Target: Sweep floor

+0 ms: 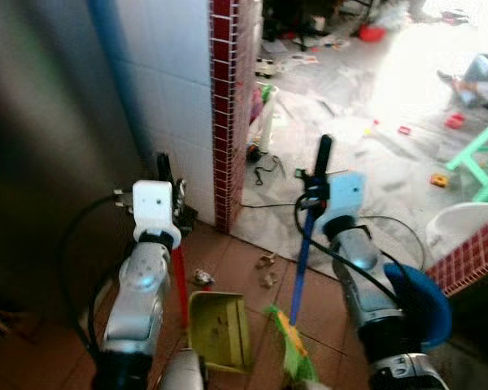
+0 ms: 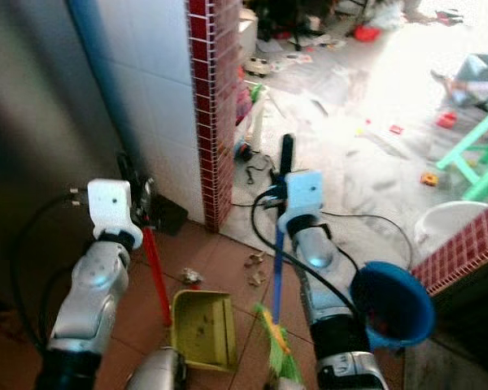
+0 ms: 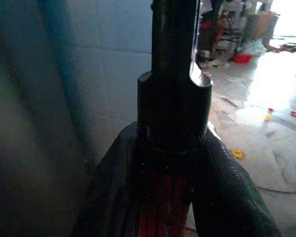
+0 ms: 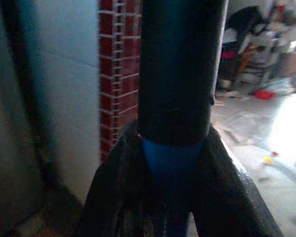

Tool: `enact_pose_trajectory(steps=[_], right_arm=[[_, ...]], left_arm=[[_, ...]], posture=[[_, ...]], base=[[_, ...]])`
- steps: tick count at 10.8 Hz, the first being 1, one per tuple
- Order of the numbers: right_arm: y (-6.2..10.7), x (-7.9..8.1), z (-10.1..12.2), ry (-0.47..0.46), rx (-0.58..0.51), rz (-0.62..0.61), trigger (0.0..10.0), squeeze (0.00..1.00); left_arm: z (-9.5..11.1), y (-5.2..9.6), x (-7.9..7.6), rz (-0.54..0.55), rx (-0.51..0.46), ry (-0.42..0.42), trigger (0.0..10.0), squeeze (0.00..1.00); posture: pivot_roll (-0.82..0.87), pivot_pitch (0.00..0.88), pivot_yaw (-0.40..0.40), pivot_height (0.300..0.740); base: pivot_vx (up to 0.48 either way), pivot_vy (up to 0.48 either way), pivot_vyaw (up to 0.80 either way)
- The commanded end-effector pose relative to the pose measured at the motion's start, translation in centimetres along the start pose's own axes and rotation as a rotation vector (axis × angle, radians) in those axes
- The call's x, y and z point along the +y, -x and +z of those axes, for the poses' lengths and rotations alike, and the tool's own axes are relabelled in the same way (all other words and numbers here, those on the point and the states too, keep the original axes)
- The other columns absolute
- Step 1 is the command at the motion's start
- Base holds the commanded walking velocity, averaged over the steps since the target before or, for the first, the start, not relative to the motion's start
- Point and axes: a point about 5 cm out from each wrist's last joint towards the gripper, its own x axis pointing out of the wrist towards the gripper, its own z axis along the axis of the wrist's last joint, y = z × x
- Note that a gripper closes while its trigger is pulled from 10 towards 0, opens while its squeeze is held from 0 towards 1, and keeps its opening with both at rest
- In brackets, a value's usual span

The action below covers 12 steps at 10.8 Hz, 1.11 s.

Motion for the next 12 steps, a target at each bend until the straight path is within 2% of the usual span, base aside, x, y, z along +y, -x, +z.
enact_pose_trajectory(steps=[1,3,5,6,8,9,11,12], right_arm=[[-0.3,-1.4,1.2,0.061,-0.056,-0.058,10.0,0.0],[1.0,-2.6,-0.1,0.011,-0.005,-0.154,10.0,0.0],[2.2,-3.1,-1.1,-0.028,0.047,-0.229,10.0,0.0],[2.7,-3.1,-1.2,-0.038,0.063,-0.252,10.0,0.0],[3.4,-2.5,-1.4,-0.056,0.085,-0.227,10.0,0.0],[4.0,-2.7,-1.0,-0.023,0.078,-0.187,10.0,0.0],[4.9,-3.3,-0.3,0.005,0.058,-0.175,10.0,0.0],[5.0,-3.9,-1.3,0.004,0.096,-0.247,10.0,0.0]], left_arm=[[0.3,0.2,-0.1,-0.029,-0.027,0.004,10.0,0.0],[-0.8,0.3,-0.3,-0.131,0.022,-0.019,10.0,0.0],[-0.5,0.4,-0.1,-0.17,0.044,-0.034,10.0,0.0],[-0.4,1.0,0.1,-0.203,0.056,-0.03,10.0,0.0],[-1.1,2.2,0.4,-0.3,0.085,-0.065,10.0,0.0],[-0.9,2.4,0.0,-0.353,0.07,-0.072,10.0,0.0],[-0.7,2.8,-1.0,-0.341,0.057,-0.029,10.0,0.0],[-2.1,2.6,-1.2,-0.29,0.089,0.0,10.0,0.0]], posture=[[0.0,0.007,-0.032,0.74],[0.02,0.0,-0.019,0.74],[0.04,0.0,-0.004,0.74],[0.02,0.0,0.012,0.74],[0.01,0.0,0.054,0.74],[-0.01,0.0,0.081,0.74],[-0.04,0.0,0.078,0.74],[-0.06,0.0,0.028,0.74]], base=[[0.0,0.0,0.0],[0.0,0.0,0.0],[0.0,0.0,0.0],[0.0,0.0,0.0],[0.0,0.0,0.0],[0.0,0.0,0.0],[0.0,0.0,0.0],[0.307,0.0,0.0]])
